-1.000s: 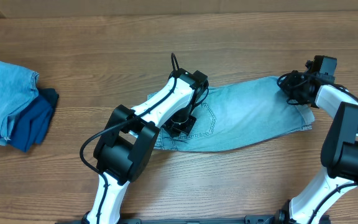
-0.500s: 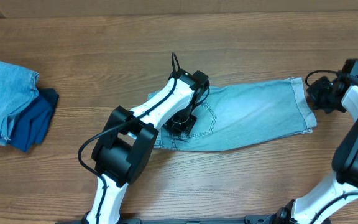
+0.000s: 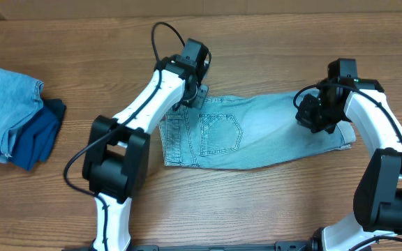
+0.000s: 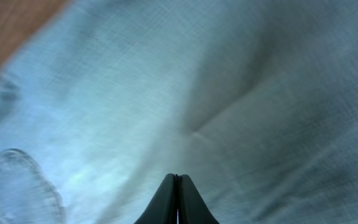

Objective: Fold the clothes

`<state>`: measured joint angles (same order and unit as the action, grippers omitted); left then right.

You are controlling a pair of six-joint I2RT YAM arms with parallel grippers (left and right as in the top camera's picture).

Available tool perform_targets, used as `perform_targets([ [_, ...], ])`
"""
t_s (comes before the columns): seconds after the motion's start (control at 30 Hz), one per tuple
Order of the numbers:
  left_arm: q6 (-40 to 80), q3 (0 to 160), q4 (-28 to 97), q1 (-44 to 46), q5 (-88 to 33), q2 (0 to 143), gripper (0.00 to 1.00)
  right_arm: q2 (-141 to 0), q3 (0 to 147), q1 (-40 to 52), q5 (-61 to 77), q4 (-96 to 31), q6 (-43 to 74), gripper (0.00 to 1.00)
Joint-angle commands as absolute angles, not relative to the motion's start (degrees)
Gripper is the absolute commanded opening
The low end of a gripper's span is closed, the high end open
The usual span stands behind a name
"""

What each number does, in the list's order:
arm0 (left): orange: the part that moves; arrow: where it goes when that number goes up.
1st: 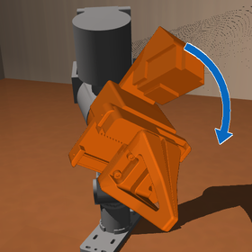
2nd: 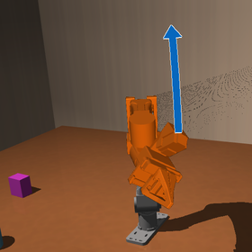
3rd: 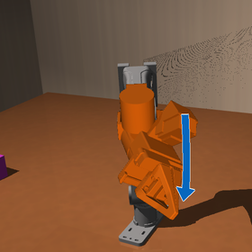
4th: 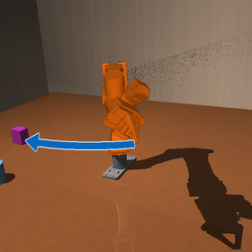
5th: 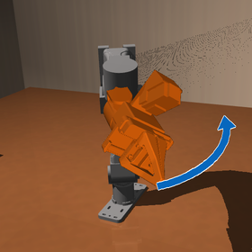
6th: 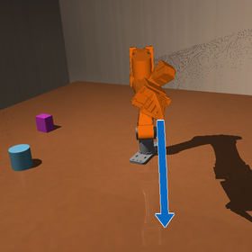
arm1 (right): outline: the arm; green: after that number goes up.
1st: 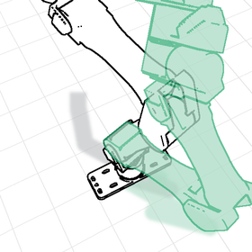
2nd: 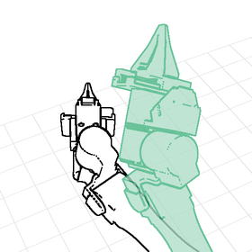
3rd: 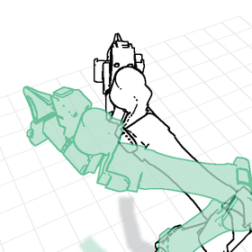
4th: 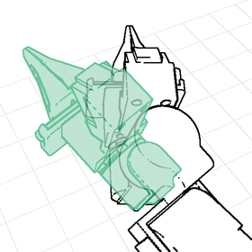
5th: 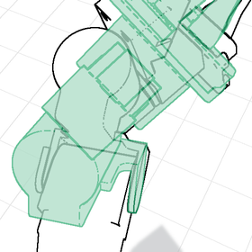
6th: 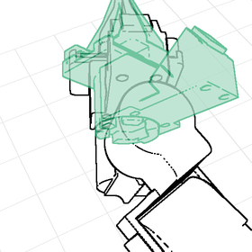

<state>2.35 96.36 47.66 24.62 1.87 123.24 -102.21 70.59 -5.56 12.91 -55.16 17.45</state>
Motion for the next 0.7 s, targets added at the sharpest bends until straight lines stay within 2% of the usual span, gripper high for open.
perform_targets([
  [0.0,-1.19,95.68,47.68,24.58,0.43,127.04,0.04,-102.89,63.94,-5.82,11.18,-52.97,18.09,0.04],
  [0.1,-1.13,95.68,47.51,23.31,0.64,129.73,0.04,-102.89,55.46,-5.89,8.40,-44.69,22.55,0.04],
  [0.2,-0.82,95.68,48.18,20.67,3.07,129.95,0.04,-102.89,51.81,-7.29,0.91,-46.02,30.13,0.04],
  [0.37,-0.91,95.74,49.25,15.55,4.89,129.95,0.04,-102.87,51.81,-11.05,0.23,-49.63,30.17,0.04],
  [0.43,-1.34,96.25,49.25,14.61,4.91,129.75,0.04,-102.87,51.81,-11.38,1.34,-47.99,25.91,0.04],
  [0.53,-1.76,104.22,51.81,14.76,4.95,127.70,0.15,-102.74,52.58,-11.27,8.29,-45.28,22.37,0.04],
  [0.57,-1.76,107.20,53.30,14.74,4.97,126.61,0.27,-102.19,53.43,-11.27,9.52,-45.54,21.08,0.04],
  [0.63,-1.23,115.98,58.26,14.74,5.13,122.26,0.43,-98.61,55.31,-11.27,13.21,-45.65,18.98,0.05],
  [0.67,-0.67,118.32,59.77,14.74,5.10,120.70,0.45,-96.75,56.12,-11.27,14.26,-45.78,18.74,0.07],
])
